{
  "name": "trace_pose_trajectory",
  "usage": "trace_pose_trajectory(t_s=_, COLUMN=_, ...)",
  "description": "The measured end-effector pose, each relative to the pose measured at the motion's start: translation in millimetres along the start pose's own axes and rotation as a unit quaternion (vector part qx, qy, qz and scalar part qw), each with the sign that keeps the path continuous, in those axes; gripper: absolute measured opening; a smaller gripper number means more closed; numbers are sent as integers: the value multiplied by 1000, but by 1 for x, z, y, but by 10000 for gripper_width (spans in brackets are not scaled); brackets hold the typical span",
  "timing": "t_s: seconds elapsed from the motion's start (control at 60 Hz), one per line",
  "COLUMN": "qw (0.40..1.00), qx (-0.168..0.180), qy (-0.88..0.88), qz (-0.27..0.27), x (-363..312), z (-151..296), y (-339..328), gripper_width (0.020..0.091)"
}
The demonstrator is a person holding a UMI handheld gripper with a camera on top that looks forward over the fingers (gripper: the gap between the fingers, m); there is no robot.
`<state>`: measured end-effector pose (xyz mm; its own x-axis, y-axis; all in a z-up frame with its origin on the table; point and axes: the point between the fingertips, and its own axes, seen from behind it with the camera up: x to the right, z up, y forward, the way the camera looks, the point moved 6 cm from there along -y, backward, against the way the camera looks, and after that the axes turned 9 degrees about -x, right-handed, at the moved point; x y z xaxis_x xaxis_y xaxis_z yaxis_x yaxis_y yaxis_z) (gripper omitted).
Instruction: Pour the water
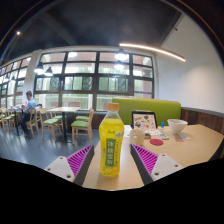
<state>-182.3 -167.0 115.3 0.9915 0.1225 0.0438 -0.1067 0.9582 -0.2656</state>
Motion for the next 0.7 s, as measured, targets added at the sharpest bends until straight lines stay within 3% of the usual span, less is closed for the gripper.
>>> trace_pose_trajectory(t_s=0.233, qw=1000, qx=-5, qy=-1, qz=-17, x=-8, z=5, y=71, gripper_width=820)
trace_pose_trajectory(t_s=0.3, qw=999, qx=-21, qy=1, qz=-24, x=-10, z=-4, y=86, gripper_width=425)
trace_pose_trajectory(t_s=0.35, qw=1000, qx=1, qy=18, qz=-22, x=-3, z=-5, y=95, gripper_width=415)
trace_pose_trajectory(t_s=0.433, qw=999, qx=-4, qy=28, qz=-16, x=-5, z=-6, y=96, gripper_width=316)
trace_pose_trajectory(t_s=0.45, qw=999, qx=-8, qy=31, qz=-17, x=-16, z=1, y=93, gripper_width=336)
trace_pose_trajectory(t_s=0.467, qw=1000, qx=-6, qy=28, qz=-11, x=0, z=-5, y=104, gripper_width=270)
trace_pose_trajectory(t_s=0.7, qw=999, qx=-31, qy=32, qz=25, x=0, z=5, y=131, gripper_width=257)
